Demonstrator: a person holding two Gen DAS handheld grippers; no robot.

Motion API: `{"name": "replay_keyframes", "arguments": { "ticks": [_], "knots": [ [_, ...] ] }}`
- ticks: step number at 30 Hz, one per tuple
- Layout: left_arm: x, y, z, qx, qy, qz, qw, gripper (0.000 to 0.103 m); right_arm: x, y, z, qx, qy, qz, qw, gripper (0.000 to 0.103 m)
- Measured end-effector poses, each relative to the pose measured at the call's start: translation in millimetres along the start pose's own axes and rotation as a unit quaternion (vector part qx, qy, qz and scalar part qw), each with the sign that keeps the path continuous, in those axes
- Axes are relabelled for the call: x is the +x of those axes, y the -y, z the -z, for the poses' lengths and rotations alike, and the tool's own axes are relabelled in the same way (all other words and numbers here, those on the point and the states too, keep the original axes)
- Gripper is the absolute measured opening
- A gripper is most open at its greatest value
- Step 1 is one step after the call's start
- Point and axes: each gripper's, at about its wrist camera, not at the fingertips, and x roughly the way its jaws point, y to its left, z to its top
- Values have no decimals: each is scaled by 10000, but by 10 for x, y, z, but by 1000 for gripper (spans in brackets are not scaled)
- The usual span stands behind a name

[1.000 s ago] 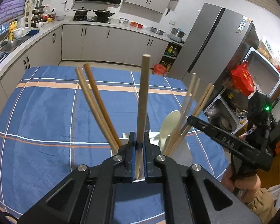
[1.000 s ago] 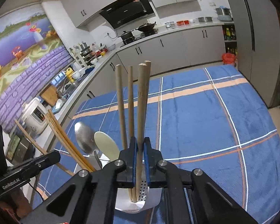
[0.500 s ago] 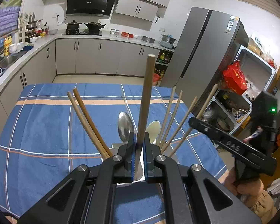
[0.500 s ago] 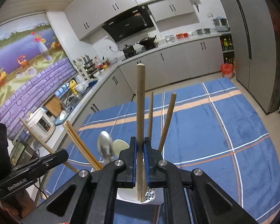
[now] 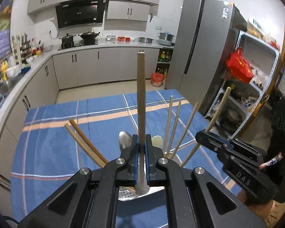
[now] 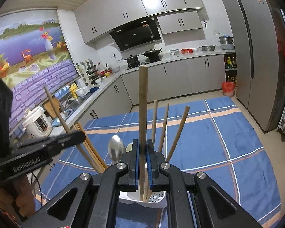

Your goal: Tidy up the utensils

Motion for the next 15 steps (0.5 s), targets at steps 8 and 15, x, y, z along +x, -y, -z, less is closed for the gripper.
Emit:
{"name": "replay_keyframes", "arguments": {
  "ticks": [8, 15],
  "knots": [
    [-18, 96, 78, 271, -76, -268, 9992, 5, 3, -36, 43, -3, 39, 128, 9999, 8],
    [-16, 73, 141, 159, -230, -334, 9991, 5, -76, -2, 11, 168, 236, 291, 9992, 8]
  ]
}}
